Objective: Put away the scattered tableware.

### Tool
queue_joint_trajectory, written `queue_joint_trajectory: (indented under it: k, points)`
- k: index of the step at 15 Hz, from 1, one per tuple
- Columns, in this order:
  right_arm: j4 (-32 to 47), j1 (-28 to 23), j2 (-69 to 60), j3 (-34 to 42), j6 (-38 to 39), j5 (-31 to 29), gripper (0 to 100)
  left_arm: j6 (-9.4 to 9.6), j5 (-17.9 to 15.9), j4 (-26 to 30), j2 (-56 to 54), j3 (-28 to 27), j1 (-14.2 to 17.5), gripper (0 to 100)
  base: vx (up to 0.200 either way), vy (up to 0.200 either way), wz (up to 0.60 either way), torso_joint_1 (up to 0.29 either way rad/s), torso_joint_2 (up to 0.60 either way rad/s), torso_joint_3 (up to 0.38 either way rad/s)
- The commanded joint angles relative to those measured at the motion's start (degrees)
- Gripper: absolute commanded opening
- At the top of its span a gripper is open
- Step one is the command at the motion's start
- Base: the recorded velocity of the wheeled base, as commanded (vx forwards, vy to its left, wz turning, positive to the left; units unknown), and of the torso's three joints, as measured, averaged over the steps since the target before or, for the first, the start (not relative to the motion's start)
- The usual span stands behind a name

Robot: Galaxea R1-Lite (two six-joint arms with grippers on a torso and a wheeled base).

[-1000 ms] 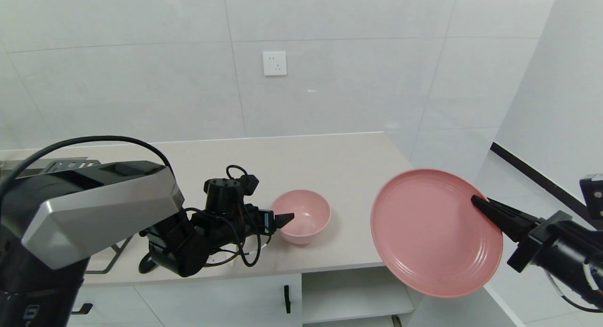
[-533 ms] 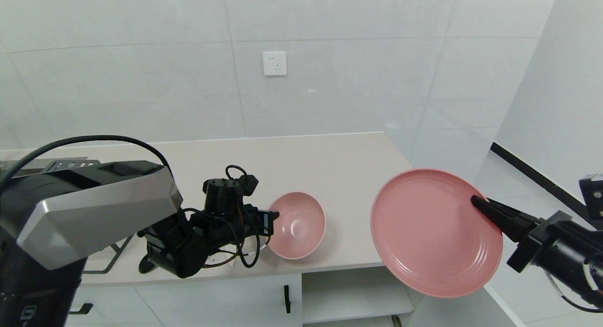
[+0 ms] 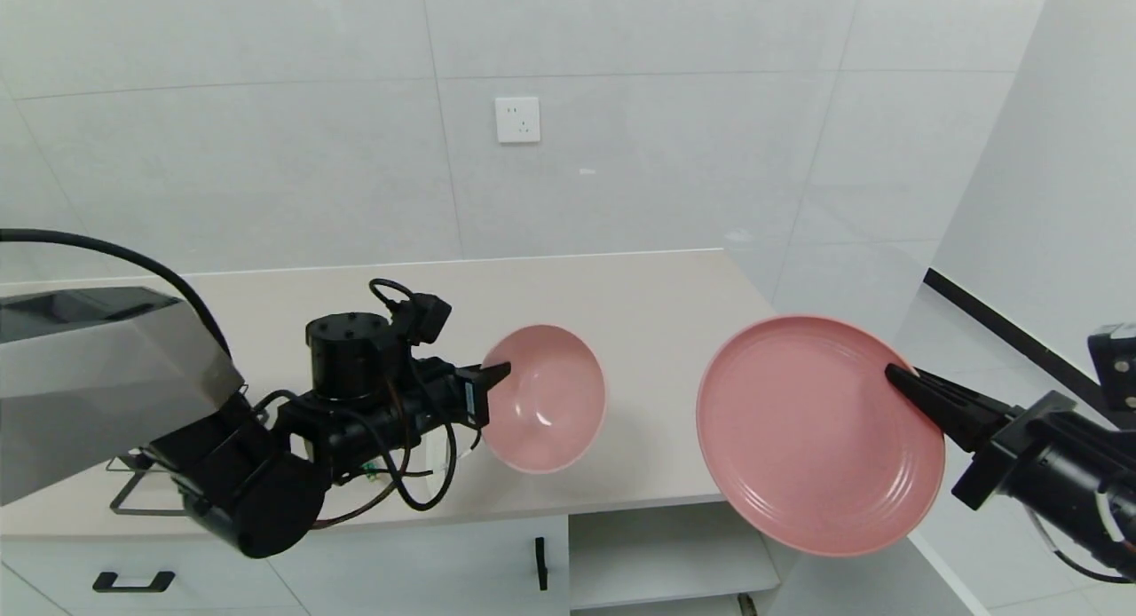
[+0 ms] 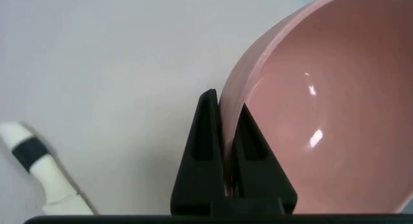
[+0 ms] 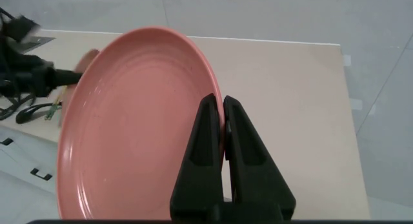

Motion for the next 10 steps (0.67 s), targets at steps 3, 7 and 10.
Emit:
queue_joint_trajectory:
  k: [3, 7, 10]
  points:
    - [-0.25, -0.81, 0.58, -3.51, 0.47, 0.04, 0, 1.64, -0.87, -20.98, -4.87, 13.85, 1.88, 0, 0.0, 0.0, 0.0, 0.0, 0.0, 0.0]
    - [-0.69, -0.63, 2.87, -5.54, 1.7, 0.04, 0, 1.81, -0.96, -21.16, -11.55, 20.27, 4.34, 0, 0.0, 0.0, 0.0, 0.0, 0.0, 0.0]
    - [-2.89, -0.72, 3.04, -6.06, 2.4, 0.04, 0, 0.14, -1.05, -21.16, -17.97, 23.61, 4.43, 0, 0.0, 0.0, 0.0, 0.0, 0.0, 0.0]
